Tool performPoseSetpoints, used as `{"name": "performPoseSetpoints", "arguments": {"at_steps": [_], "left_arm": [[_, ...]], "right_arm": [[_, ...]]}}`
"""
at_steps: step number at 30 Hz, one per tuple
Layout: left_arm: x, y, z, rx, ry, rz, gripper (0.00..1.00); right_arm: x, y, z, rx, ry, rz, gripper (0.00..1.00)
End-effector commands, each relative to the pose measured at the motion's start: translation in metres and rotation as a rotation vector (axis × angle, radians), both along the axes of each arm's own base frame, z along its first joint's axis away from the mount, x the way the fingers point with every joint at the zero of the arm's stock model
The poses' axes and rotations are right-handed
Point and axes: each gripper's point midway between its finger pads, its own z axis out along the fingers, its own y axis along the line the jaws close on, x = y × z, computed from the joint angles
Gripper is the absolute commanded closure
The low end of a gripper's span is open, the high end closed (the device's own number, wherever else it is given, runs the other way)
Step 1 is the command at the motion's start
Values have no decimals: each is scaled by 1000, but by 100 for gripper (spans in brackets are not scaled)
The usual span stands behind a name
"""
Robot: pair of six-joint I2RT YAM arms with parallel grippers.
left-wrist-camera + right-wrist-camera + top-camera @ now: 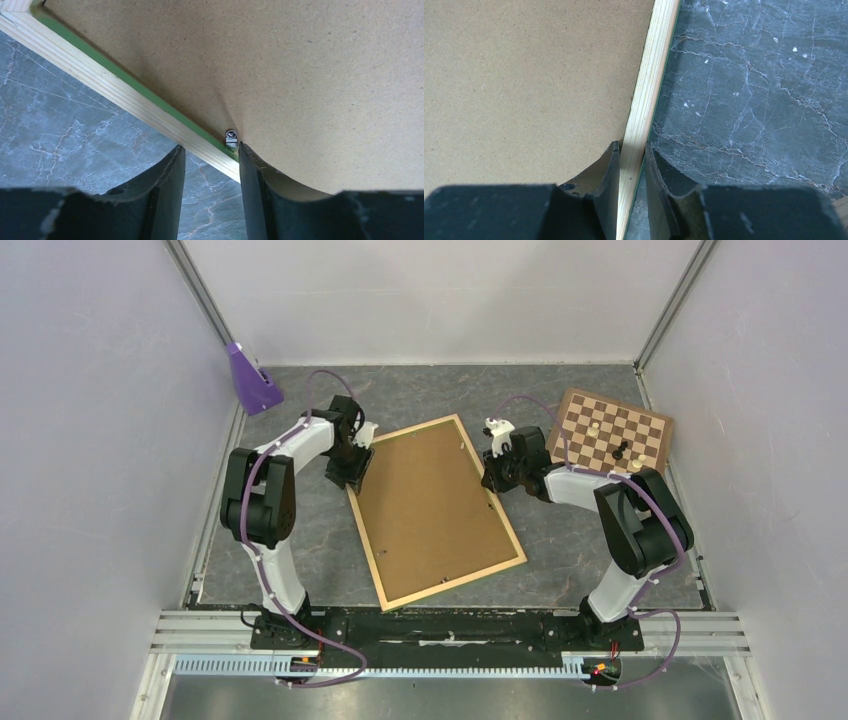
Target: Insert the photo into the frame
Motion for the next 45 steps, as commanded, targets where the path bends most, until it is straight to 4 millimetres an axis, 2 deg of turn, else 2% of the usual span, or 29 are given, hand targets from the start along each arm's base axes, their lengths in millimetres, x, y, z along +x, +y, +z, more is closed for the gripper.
{"name": "performPoseSetpoints", "arguments": {"at_steps": [1,7,12,20,24,29,34,37,45], "left_arm": [[15,-24,17,-115,-30,47,50],[13,-28,19,-164,7,92,48],[13,-24,19,-142,2,90,47],[11,-17,29,-124,-52,73,47],[6,-9,33,-88,-69,86,46],[-1,0,34,-74,-70,122,46],[-2,14,37,-57,-87,159,46],[-7,20,30,-50,-61,175,46],[-15,13,12,-85,3,172,46]], "right_arm": [[-9,-3,-19,-38,53,24,77],[-9,-3,-18,-35,52,24,77],[-8,-3,-18,-33,51,23,78],[-8,-2,-15,-32,49,32,76],[-8,-2,-12,-30,45,34,70],[-6,0,1,-20,19,43,55],[-2,2,18,-10,-16,54,53],[-5,2,20,-21,-15,77,51],[-38,-6,6,-83,43,167,47]]}}
